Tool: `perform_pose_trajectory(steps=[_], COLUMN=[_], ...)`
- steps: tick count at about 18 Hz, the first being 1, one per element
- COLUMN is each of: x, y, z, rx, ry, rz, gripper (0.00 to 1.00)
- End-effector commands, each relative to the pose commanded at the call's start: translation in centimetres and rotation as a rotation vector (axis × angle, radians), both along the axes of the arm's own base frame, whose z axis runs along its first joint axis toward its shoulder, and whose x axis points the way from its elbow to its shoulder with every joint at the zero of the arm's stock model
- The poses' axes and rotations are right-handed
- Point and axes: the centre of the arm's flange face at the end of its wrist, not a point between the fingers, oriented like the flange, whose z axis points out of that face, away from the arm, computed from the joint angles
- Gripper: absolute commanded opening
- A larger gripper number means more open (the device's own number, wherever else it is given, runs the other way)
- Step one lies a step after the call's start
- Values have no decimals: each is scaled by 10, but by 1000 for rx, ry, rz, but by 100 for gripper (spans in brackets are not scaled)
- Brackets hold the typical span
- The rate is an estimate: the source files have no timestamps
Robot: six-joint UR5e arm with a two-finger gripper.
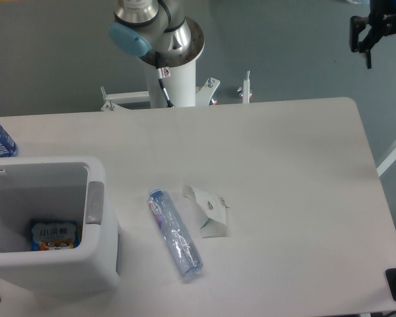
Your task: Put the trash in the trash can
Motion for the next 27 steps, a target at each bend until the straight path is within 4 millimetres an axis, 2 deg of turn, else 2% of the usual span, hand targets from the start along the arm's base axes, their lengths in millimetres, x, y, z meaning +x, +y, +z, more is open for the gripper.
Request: perform_pose_trajectory(steps=[7, 15, 20, 24, 27], x=[4, 10, 28, 35, 43], y=[6, 13, 27, 31, 40], z=[-6, -34, -67, -83, -92], rx=[1, -1, -12, -15, 14], ry=[-9, -63, -121, -153, -185], rz=[2, -12, -42, -47, 29], gripper=[100, 100, 100, 100, 100])
